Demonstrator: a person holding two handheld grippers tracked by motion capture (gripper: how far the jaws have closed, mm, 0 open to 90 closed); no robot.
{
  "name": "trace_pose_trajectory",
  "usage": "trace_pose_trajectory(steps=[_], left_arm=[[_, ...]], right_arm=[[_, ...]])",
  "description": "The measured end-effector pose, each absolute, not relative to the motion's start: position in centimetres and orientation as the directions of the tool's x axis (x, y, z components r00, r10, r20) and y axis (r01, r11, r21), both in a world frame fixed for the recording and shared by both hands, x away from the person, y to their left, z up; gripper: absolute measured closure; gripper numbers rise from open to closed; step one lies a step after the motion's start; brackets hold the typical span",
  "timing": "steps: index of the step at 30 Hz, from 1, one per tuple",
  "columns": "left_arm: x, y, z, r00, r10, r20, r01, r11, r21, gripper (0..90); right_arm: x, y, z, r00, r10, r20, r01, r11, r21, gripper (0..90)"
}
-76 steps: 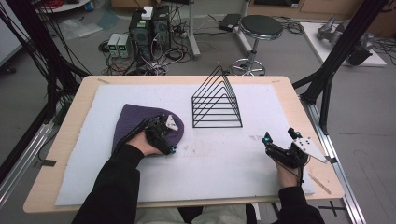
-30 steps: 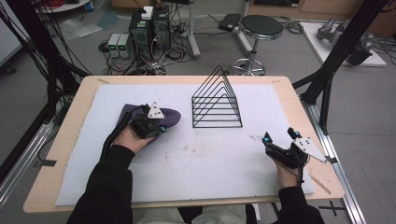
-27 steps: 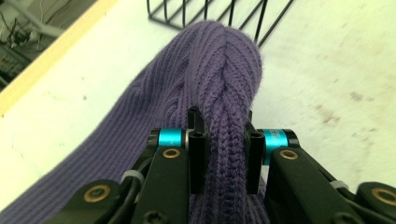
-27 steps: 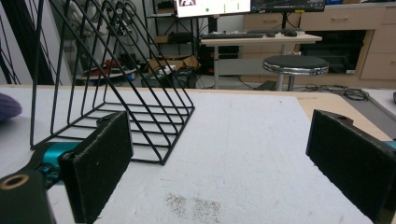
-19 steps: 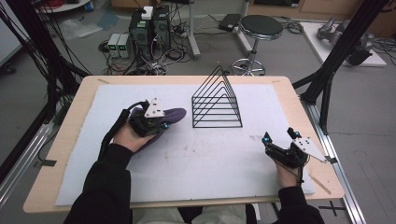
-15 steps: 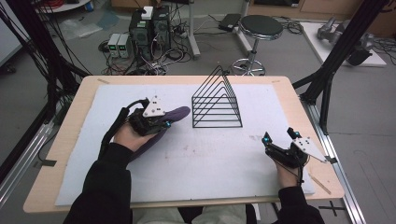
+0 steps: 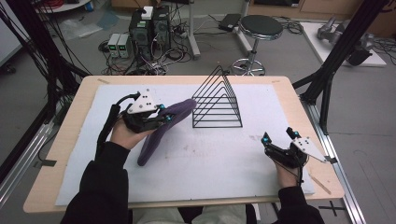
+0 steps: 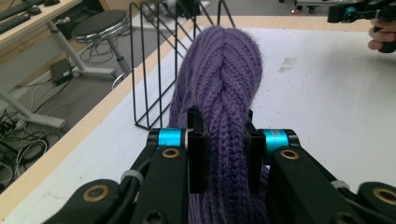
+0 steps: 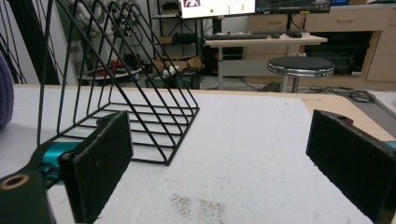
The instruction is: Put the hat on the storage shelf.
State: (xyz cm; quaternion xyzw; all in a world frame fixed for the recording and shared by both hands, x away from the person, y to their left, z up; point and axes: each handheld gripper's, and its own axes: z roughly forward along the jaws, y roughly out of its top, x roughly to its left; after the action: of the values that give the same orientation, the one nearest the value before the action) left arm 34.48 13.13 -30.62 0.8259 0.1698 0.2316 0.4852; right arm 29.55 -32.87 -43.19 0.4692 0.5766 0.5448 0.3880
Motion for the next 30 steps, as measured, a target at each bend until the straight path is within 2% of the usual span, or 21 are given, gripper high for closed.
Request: trace_pose_trajectory(steps=[9,16,20,30], left_arm=[[33.7,13.0,-29.3,0.874,0.45,0.183,0.002,-0.379,0.925,77.0],[33.2,12.5,-28.4,0.886,0.419,0.2,-0.038,-0.363,0.931,77.0],[33.0,12.5,-28.0,0.902,0.385,0.193,-0.071,-0.309,0.948,77.0],[32.6,11.5,-26.6,0.917,0.337,0.216,-0.116,-0.293,0.949,77.0]], right_arm=[[29.5,-32.6,-43.1,-0.321,0.946,0.052,0.091,-0.024,0.996,6.5],[29.7,-31.9,-43.1,-0.392,0.92,0.03,0.081,0.002,0.997,6.5],[29.9,-31.0,-42.8,-0.487,0.873,-0.004,0.042,0.028,0.999,6.5],[31.0,-30.2,-40.7,-0.648,0.762,0.019,0.012,-0.015,1.0,6.6]])
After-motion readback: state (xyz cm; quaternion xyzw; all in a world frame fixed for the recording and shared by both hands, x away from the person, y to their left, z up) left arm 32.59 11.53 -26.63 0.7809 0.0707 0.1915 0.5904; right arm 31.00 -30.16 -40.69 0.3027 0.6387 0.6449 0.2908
